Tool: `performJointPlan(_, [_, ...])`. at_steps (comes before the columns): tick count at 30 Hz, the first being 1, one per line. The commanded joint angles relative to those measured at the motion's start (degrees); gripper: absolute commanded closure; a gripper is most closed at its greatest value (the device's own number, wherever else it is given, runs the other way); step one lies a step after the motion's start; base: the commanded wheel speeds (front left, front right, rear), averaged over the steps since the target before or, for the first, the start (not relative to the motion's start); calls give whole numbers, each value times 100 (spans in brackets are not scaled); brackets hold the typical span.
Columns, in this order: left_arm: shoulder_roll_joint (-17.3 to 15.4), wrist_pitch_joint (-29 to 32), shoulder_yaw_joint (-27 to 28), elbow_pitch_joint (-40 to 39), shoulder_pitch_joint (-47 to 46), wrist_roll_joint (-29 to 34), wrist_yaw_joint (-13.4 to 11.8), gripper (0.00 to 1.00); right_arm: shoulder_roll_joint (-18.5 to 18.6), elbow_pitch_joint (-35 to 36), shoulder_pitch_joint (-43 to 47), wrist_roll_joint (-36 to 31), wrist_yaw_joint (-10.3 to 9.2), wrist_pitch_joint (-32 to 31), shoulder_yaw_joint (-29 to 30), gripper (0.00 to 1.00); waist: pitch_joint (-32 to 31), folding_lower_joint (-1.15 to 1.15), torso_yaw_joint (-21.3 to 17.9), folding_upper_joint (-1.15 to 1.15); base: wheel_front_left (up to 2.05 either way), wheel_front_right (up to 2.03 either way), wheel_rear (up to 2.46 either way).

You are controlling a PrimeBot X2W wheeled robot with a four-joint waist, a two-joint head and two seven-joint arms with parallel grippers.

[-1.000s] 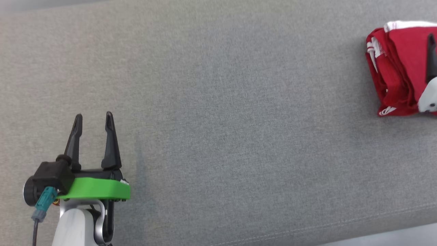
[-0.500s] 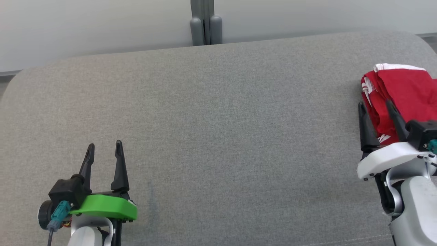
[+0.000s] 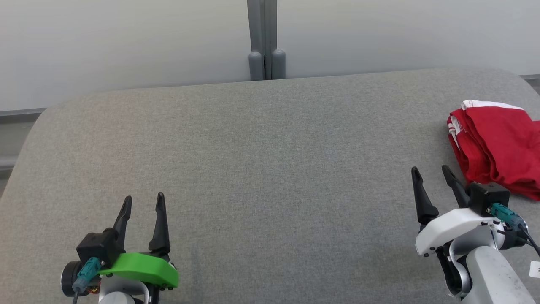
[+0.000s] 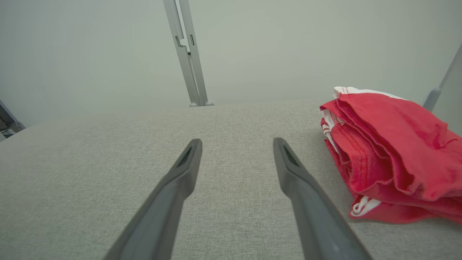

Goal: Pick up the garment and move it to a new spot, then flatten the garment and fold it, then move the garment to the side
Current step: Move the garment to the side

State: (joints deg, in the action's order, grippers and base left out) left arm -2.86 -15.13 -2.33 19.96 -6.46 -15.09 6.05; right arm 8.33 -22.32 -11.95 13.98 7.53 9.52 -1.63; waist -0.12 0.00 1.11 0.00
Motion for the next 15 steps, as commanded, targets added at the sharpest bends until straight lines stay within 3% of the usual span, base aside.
performJointPlan(1, [-10,3,-2,30,79,-66,21,0,-9,-26,69,26,-7,30,-27,0,5,0,-21,0,0,0,0])
performJointPlan(15, [-10,4,-22,-49,11,-39,-3,0,-91,-118,-27,147,-8,10,-49,0,70,0,-100,0,0,0,0])
